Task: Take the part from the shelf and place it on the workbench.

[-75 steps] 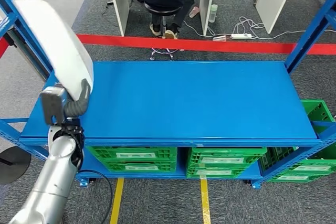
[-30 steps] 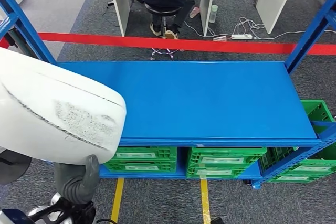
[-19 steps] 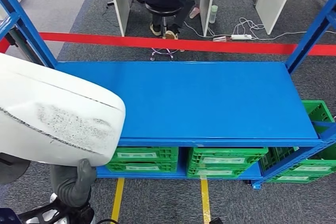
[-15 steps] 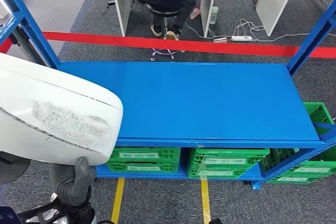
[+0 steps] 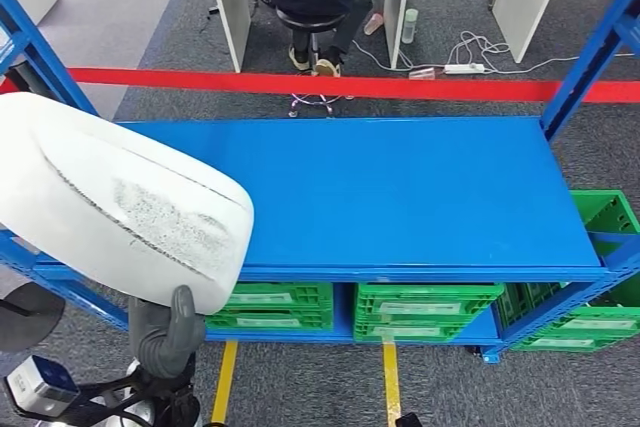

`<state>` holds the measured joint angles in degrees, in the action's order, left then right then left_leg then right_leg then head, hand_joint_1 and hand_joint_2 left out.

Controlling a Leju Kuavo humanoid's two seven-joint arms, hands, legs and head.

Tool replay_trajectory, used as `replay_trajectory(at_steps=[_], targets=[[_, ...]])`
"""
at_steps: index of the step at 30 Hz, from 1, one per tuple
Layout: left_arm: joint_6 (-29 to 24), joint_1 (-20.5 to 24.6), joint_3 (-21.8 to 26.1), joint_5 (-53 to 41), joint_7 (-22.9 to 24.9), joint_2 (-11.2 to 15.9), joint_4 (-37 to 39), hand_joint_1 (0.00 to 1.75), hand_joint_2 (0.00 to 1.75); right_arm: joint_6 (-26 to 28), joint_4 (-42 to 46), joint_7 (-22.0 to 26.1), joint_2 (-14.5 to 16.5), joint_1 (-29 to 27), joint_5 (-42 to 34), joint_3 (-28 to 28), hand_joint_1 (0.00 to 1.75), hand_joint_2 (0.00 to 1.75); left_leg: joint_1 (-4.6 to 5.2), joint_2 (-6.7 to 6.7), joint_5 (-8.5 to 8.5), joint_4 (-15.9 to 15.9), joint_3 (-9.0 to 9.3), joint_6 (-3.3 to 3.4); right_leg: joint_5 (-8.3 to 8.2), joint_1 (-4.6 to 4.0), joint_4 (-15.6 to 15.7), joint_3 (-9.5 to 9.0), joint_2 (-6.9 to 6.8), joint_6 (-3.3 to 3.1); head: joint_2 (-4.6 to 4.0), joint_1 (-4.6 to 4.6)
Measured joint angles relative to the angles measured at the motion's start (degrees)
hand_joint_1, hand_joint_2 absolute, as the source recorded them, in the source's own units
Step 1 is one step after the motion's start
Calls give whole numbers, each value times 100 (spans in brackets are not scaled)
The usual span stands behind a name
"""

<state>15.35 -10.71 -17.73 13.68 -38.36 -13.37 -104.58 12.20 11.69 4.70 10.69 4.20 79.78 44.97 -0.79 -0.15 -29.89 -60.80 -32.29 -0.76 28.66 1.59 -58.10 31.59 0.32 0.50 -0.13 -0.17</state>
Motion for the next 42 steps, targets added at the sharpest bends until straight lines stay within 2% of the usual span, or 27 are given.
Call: replay_trajectory(at_steps=[3,4,5,6,7,9,11,14,16,18,19,20,21,23,24,25,28,30,31,33,34,35,36,38,39,40,42], targets=[[-152,14,-43,204,213,24,81,175,175,32,0,-132,7,10,-4,1,0,175,1,2,-505,-1132,-534,-20,13,-30,0,-5,-32,-59,0,-24],[-230,13,-46,275,309,31,118,175,175,50,0,-190,10,15,-4,1,0,175,4,2,-539,-1364,-652,-4,17,-46,0,-9,-32,-70,0,-25],[-303,13,-48,334,390,35,156,175,175,67,0,-247,15,23,-4,2,0,175,12,2,-451,-1372,-667,26,22,-65,0,-19,-27,-77,0,-25],[-357,14,-49,374,447,38,188,175,175,82,0,-294,22,30,-3,2,0,175,26,1,-262,-1154,-577,72,27,-85,0,-35,-20,-84,0,-25],[-385,18,-52,396,480,41,212,175,175,91,0,-325,35,36,-2,2,0,175,52,0,-21,-770,-410,136,33,-103,1,-53,-13,-90,0,-25],[-411,30,-59,415,509,42,243,175,175,99,-1,-356,70,42,-1,2,0,175,105,2,259,-85,-107,258,47,-135,-1,-63,-11,-85,0,-20],[-452,40,-70,404,540,46,268,175,175,99,-2,-400,92,48,3,2,0,175,136,4,263,162,-17,300,48,-139,3,-37,-25,-45,0,-17],[-488,61,-117,264,489,66,296,175,175,94,-2,-497,95,65,40,1,0,175,102,13,297,301,14,287,116,-139,-57,14,-38,39,0,-11],[-405,98,-188,145,376,95,307,175,175,83,-2,-553,94,83,86,0,0,175,71,29,328,362,38,293,388,-136,-508,230,-37,81,0,14],[-302,126,-251,63,266,130,323,175,175,68,-1,-589,93,127,120,-1,0,175,75,48,327,365,34,304,714,-130,-1243,570,-41,120,0,29],[-268,131,-278,39,226,148,333,175,175,62,0,-599,93,148,130,-1,0,175,78,58,325,364,36,303,773,-126,-1489,680,-43,136,0,28],[-248,136,-302,27,205,162,340,175,175,58,0,-610,93,160,137,-1,0,175,79,62,321,362,40,300,715,-121,-1520,689,-44,146,0,30],[-235,142,-322,18,194,173,346,175,175,55,0,-622,92,159,146,-1,0,175,79,57,315,359,49,293,545,-113,-1313,584,-44,150,0,32],[-158,152,-347,49,168,186,351,175,175,66,-1,-643,88,128,178,-3,0,175,85,40,296,345,64,262,157,-94,-553,216,-45,144,0,35],[-65,158,-356,91,140,190,351,175,175,73,-1,-646,86,110,200,-7,0,175,96,31,285,323,52,239,60,-91,-219,53,-43,125,0,36],[52,166,-364,134,111,193,351,175,175,81,-2,-645,85,96,220,-13,0,175,108,29,284,303,32,211,36,-93,-38,-31,-37,99,0,33],[321,180,-379,172,79,208,351,175,175,100,-2,-663,89,85,253,-26,0,175,121,33,284,256,-13,136,56,-90,34,-61,-17,18,1,21],[352,185,-379,122,106,219,351,175,175,109,-2,-695,95,91,262,-31,0,175,110,29,126,34,-98,71,45,-65,49,-79,-27,-32,0,2],[344,183,-379,94,128,225,354,175,175,111,-2,-713,98,94,266,-34,0,175,98,27,-37,-248,-222,35,43,-55,55,-86,-37,-55,0,-6],[327,176,-376,49,172,245,369,175,175,115,-2,-743,98,95,278,-40,0,175,74,27,-383,-1017,-571,-13,48,-56,53,-87,-51,-79,0,-17],[322,171,-374,29,193,256,381,175,175,118,-2,-754,98,94,285,-42,0,175,65,27,-456,-1294,-700,-22,49,-56,52,-90,-54,-80,0,-15],[320,168,-372,5,211,266,392,175,175,119,-2,-759,98,94,291,-44,0,175,59,27,-415,-1376,-741,-22,49,-56,50,-96,-52,-80,0,-17],[318,168,-370,-19,227,273,399,175,175,120,-2,-761,98,95,296,-46,0,175,55,27,-263,-1233,-678,-13,51,-56,49,-107,-47,-79,0,-17],[315,172,-369,-47,246,278,404,175,175,124,-2,-764,100,96,301,-50,0,175,58,21,163,-507,-344,34,56,-59,48,-132,-36,-73,0,-15],[314,176,-369,-52,252,278,405,175,175,128,-2,-765,102,97,302,-51,0,175,68,15,307,-168,-190,63,60,-68,41,-135,-30,-60,0,-15],[313,180,-369,-56,257,279,407,175,175,134,-2,-766,104,96,302,-52,0,175,78,9,367,59,-92,92,60,-76,35,-124,-30,-39,0,-14],[301,186,-369,-71,274,281,413,175,175,153,-2,-767,107,95,302,-51,0,175,93,0,352,186,-68,135,45,-90,32,-86,-41,22,1,-11]])
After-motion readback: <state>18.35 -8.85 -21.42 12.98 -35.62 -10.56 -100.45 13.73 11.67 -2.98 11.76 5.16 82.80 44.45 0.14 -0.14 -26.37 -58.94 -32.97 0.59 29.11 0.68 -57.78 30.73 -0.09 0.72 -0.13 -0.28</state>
